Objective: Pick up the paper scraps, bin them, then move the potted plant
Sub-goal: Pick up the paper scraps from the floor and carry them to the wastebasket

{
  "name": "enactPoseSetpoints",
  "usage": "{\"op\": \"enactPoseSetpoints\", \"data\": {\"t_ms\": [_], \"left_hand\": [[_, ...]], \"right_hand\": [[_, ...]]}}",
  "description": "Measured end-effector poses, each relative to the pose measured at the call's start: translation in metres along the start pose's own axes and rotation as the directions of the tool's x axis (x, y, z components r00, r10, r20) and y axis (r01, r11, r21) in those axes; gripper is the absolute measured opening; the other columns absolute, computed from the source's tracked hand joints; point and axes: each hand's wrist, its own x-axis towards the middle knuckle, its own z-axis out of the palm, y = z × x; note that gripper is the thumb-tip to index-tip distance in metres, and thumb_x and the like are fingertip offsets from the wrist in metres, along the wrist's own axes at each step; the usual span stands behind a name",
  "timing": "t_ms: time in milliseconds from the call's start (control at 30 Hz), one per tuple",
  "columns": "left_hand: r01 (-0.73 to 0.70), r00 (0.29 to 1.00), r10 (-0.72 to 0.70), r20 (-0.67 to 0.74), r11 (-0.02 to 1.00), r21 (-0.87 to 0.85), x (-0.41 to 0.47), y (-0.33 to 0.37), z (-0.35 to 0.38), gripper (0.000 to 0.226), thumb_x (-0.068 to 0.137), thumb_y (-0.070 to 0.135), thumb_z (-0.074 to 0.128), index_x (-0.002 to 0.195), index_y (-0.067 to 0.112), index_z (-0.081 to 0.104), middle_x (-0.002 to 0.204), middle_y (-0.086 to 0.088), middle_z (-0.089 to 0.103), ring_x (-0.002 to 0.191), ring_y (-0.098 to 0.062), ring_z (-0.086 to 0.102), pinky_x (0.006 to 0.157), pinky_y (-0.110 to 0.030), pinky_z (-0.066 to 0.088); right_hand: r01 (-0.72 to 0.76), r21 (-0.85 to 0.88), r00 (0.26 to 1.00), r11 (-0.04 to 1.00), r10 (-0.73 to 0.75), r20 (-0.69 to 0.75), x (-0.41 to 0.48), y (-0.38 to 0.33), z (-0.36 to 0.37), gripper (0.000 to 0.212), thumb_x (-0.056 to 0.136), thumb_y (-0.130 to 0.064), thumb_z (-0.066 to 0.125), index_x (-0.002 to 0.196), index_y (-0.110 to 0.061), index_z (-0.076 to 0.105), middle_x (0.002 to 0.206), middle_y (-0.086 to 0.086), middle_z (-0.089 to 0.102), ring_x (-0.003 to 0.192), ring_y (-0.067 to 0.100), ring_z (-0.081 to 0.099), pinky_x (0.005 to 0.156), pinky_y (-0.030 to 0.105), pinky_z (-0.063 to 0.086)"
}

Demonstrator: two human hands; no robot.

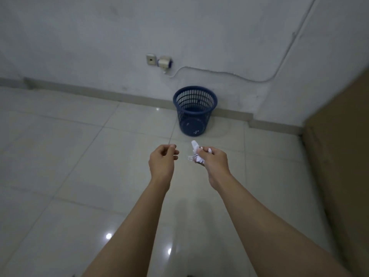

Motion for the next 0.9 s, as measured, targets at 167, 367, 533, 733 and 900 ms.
{"op": "enactPoseSetpoints", "data": {"t_ms": [167, 367, 533, 733, 900], "left_hand": [[-0.039, 0.999, 0.033, 0.037, 0.983, 0.178, 0.127, 0.002, 0.094, 0.018, 0.093, 0.020, 0.050, 0.096, 0.011, 0.065, 0.090, -0.006, 0.068, 0.084, -0.020, 0.062, 0.073, -0.027, 0.044], [-0.217, 0.976, 0.191, 0.104, 0.866, 0.450, 0.281, -0.029, 0.196, 0.019, 0.093, 0.017, 0.049, 0.098, 0.006, 0.065, 0.092, -0.005, 0.063, 0.079, -0.014, 0.053, 0.060, -0.022, 0.040], [-0.327, 0.945, 0.249, 0.214, 0.678, 0.659, 0.417, -0.098, 0.261, 0.027, 0.092, 0.020, 0.052, 0.116, 0.010, 0.061, 0.122, -0.010, 0.058, 0.110, -0.026, 0.052, 0.090, -0.041, 0.046], [-0.315, 0.949, 0.180, 0.260, 0.497, 0.809, 0.514, -0.152, 0.293, 0.034, 0.094, 0.032, 0.049, 0.124, 0.019, 0.060, 0.134, -0.006, 0.054, 0.131, -0.028, 0.035, 0.103, -0.045, 0.034], [-0.440, 0.897, 0.247, 0.365, 0.550, 0.709, 0.535, -0.164, 0.291, 0.031, 0.090, 0.034, 0.053, 0.098, 0.011, 0.072, 0.103, -0.007, 0.072, 0.113, -0.029, 0.051, 0.109, -0.038, 0.031]], "right_hand": [[-0.005, -0.013, 0.999, 1.000, 0.004, -0.046, 0.147, -0.038, -0.025, 0.013, 0.085, -0.012, 0.064, 0.074, -0.006, 0.062, 0.076, 0.013, 0.064, 0.068, 0.018, 0.064, 0.081, 0.027, 0.047], [0.003, -0.076, 0.998, 0.997, -0.008, -0.066, 0.343, -0.045, -0.022, 0.025, 0.085, -0.015, 0.064, 0.060, -0.014, 0.059, 0.062, 0.002, 0.059, 0.063, 0.014, 0.054, 0.068, 0.024, 0.045], [0.005, -0.127, 0.998, 0.992, -0.012, -0.060, 0.499, -0.011, -0.011, 0.022, 0.085, -0.014, 0.065, 0.063, -0.013, 0.061, 0.066, 0.004, 0.059, 0.072, 0.018, 0.056, 0.064, 0.022, 0.044], [0.130, -0.267, 0.991, 0.955, -0.128, 0.025, 0.618, 0.026, -0.006, 0.012, 0.087, -0.011, 0.060, 0.079, -0.005, 0.065, 0.073, 0.009, 0.058, 0.069, 0.017, 0.052, 0.061, 0.020, 0.044], [0.324, -0.461, 0.945, 0.826, -0.303, 0.121, 0.667, 0.033, 0.010, 0.018, 0.090, -0.012, 0.056, 0.093, 0.003, 0.066, 0.092, 0.015, 0.064, 0.079, 0.017, 0.056, 0.054, 0.013, 0.039]]}}
